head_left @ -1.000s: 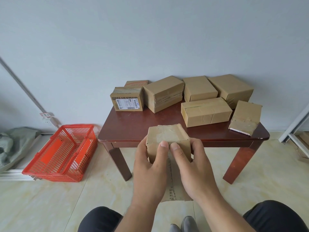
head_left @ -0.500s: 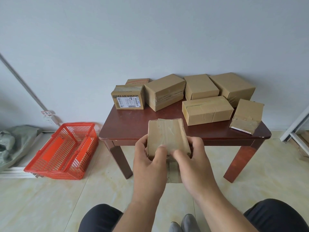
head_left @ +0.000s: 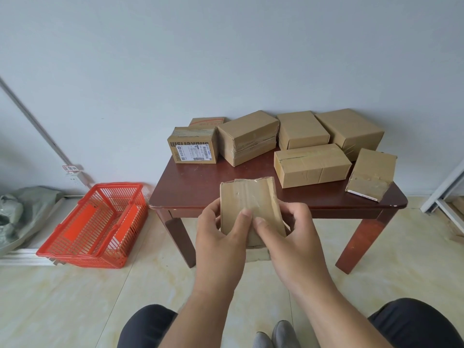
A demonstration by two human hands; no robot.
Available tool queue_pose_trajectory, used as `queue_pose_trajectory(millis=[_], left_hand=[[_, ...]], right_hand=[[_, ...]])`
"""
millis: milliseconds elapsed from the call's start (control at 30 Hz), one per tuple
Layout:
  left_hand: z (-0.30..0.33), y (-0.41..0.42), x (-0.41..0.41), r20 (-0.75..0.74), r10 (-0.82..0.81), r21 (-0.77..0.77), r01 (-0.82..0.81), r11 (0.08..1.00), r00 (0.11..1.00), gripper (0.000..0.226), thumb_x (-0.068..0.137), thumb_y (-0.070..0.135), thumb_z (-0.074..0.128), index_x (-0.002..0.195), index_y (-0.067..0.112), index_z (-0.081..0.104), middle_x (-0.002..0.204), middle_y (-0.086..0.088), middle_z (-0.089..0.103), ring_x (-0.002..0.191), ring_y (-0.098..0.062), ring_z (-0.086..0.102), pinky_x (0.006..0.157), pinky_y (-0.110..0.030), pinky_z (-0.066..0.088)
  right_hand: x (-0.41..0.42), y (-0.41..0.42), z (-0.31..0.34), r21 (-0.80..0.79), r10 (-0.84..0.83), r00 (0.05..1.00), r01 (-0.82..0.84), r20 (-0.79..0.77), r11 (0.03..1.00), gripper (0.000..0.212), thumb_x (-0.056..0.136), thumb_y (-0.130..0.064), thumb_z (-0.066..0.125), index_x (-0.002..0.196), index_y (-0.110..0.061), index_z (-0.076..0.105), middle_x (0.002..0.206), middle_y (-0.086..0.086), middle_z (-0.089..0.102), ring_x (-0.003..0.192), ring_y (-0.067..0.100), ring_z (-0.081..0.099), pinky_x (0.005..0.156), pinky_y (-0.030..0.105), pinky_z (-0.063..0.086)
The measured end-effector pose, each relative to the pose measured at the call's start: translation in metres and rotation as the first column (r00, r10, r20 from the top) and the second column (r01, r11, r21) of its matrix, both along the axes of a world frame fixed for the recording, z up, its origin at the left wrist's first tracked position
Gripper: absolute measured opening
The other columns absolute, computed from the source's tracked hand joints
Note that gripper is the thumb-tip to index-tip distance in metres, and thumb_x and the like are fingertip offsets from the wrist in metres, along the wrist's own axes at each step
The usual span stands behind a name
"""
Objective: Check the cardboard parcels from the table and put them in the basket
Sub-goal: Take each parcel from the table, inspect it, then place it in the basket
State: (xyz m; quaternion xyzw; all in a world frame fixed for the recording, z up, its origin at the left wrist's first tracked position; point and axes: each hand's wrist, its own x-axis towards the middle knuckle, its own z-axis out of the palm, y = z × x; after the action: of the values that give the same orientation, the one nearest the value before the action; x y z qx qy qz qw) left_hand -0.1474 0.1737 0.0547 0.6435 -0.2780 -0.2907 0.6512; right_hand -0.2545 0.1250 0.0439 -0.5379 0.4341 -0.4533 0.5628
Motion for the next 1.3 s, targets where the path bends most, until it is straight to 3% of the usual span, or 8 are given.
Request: queue_pose_trajectory(millis=[100, 233, 500, 667, 867, 1033, 1200, 1300], left_hand=[[-0.002, -0.002, 0.001, 0.035, -0.017, 0.003, 0.017, 1.0, 0.999, 0.053, 0.078, 0.064, 0.075, 0.127, 0.049, 0.063, 0.129, 0.006, 0.069, 0.115, -0.016, 0.071, 0.097, -0.046, 0.06], [-0.004, 0.0, -0.003, 0.098, 0.001, -0.023, 0.001, 1.0, 0.995, 0.041, 0.091, 0.05, 0.074, 0.131, 0.047, 0.063, 0.125, 0.018, 0.061, 0.114, -0.004, 0.066, 0.1, -0.041, 0.058], [-0.008, 0.007, -0.01, 0.216, -0.01, -0.019, 0.014, 1.0, 0.976, 0.041, 0.097, 0.029, 0.072, 0.124, 0.053, 0.053, 0.119, 0.025, 0.051, 0.111, 0.017, 0.053, 0.085, -0.005, 0.048], [-0.011, 0.005, -0.003, 0.084, 0.009, -0.001, -0.009, 1.0, 0.996, 0.037, 0.093, 0.031, 0.076, 0.119, 0.049, 0.058, 0.121, 0.014, 0.07, 0.11, -0.006, 0.07, 0.087, -0.036, 0.063], [-0.006, 0.003, 0.001, 0.11, 0.025, 0.0, -0.025, 1.0, 0.994, 0.032, 0.095, 0.031, 0.075, 0.121, 0.041, 0.06, 0.105, 0.024, 0.072, 0.095, 0.003, 0.069, 0.076, -0.024, 0.06], [-0.006, 0.006, -0.007, 0.149, -0.013, -0.014, 0.016, 1.0, 0.989, 0.04, 0.097, 0.026, 0.073, 0.132, 0.039, 0.058, 0.109, 0.029, 0.07, 0.1, 0.004, 0.069, 0.074, -0.019, 0.058], [-0.008, 0.01, -0.013, 0.122, -0.026, -0.018, 0.028, 0.999, 0.992, 0.044, 0.096, 0.016, 0.074, 0.133, 0.031, 0.057, 0.113, 0.021, 0.07, 0.1, 0.01, 0.067, 0.071, -0.015, 0.057], [-0.006, 0.008, -0.005, 0.095, -0.005, 0.002, 0.005, 1.0, 0.995, 0.041, 0.095, 0.031, 0.076, 0.133, 0.033, 0.061, 0.118, 0.016, 0.071, 0.103, 0.006, 0.068, 0.079, -0.024, 0.061]], right_hand=[[-0.002, -0.001, -0.002, -0.042, 0.005, 0.999, -0.006, -0.037, 0.999, 0.048, 0.088, -0.027, 0.083, 0.129, -0.033, 0.059, 0.121, -0.011, 0.069, 0.1, 0.0, 0.071, 0.078, 0.022, 0.061], [-0.002, -0.004, -0.001, -0.082, 0.041, 0.997, -0.047, -0.072, 0.996, 0.063, 0.093, -0.031, 0.077, 0.15, -0.037, 0.05, 0.129, -0.022, 0.053, 0.104, -0.019, 0.058, 0.076, 0.004, 0.05], [0.003, -0.009, -0.003, -0.038, -0.028, 0.999, 0.027, -0.035, 0.999, 0.033, 0.089, -0.039, 0.081, 0.118, -0.038, 0.064, 0.119, -0.013, 0.069, 0.097, -0.002, 0.069, 0.072, 0.017, 0.057], [0.004, -0.005, -0.005, -0.022, -0.007, 1.0, 0.007, -0.018, 1.0, 0.032, 0.09, -0.033, 0.081, 0.115, -0.037, 0.06, 0.112, -0.014, 0.072, 0.093, -0.007, 0.069, 0.07, 0.017, 0.055], [0.001, 0.002, -0.01, -0.029, 0.011, 1.0, -0.011, 0.007, 1.0, 0.036, 0.089, -0.028, 0.082, 0.118, -0.035, 0.062, 0.113, -0.015, 0.072, 0.097, -0.007, 0.069, 0.074, 0.017, 0.058], [0.004, -0.003, -0.006, -0.027, -0.028, 0.999, 0.027, -0.042, 0.999, 0.044, 0.082, -0.055, 0.074, 0.123, -0.042, 0.069, 0.12, -0.014, 0.071, 0.107, 0.002, 0.069, 0.09, 0.036, 0.06], [0.003, -0.008, -0.002, -0.015, -0.076, 0.996, 0.076, -0.036, 0.997, 0.025, 0.089, -0.046, 0.078, 0.11, -0.037, 0.069, 0.113, -0.014, 0.072, 0.103, 0.001, 0.068, 0.081, 0.026, 0.054], [0.0, -0.005, -0.004, -0.037, -0.04, 0.998, 0.038, -0.045, 0.999, 0.028, 0.088, -0.04, 0.082, 0.111, -0.041, 0.066, 0.113, -0.018, 0.071, 0.101, -0.004, 0.068, 0.078, 0.016, 0.053]])
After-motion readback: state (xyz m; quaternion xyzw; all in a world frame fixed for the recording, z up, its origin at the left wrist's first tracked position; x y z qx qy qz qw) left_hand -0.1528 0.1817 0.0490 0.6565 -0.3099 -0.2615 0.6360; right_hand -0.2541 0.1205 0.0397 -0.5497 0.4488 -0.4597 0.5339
